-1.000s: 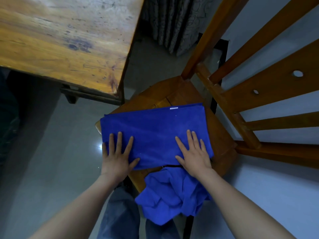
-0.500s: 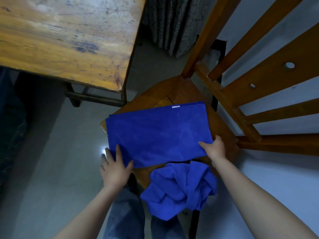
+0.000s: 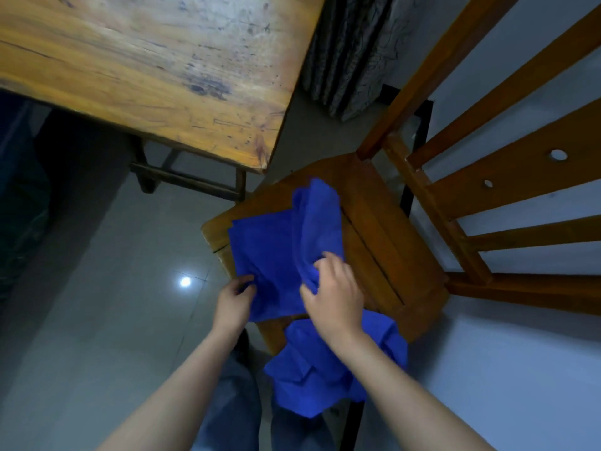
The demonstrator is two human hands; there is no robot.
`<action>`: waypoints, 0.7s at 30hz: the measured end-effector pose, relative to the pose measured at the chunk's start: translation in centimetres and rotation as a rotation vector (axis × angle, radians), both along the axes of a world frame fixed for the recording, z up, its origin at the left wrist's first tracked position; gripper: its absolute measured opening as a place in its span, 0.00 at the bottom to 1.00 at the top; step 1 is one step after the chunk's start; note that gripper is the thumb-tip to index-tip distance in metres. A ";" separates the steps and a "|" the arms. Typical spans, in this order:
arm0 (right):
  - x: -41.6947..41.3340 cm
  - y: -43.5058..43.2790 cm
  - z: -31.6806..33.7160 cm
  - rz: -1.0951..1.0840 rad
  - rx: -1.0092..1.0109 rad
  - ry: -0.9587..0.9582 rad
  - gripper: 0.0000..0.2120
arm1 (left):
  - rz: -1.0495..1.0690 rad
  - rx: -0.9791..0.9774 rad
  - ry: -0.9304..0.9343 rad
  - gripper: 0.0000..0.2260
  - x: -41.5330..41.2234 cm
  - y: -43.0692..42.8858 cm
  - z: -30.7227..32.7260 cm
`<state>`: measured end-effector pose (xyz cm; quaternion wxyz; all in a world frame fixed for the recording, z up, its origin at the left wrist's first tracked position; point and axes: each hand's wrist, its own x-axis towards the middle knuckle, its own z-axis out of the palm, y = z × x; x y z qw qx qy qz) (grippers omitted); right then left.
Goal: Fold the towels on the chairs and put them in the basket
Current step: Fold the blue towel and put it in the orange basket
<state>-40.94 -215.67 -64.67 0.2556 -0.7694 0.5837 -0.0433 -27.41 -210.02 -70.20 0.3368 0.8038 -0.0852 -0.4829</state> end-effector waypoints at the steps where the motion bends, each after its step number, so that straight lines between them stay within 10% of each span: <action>1: 1.3 0.6 -0.8 -0.007 0.106 -0.014 0.13 | 0.025 -0.006 0.002 0.12 0.3 0.0 0.0; 14: 3.3 3.0 -5.1 0.287 0.355 -0.056 0.19 | 0.125 -0.002 0.297 0.18 2.3 0.4 -0.4; 21: 0.6 -1.4 -8.0 0.469 0.020 0.305 0.30 | -0.697 -0.014 -0.738 0.30 1.8 -0.1 -2.0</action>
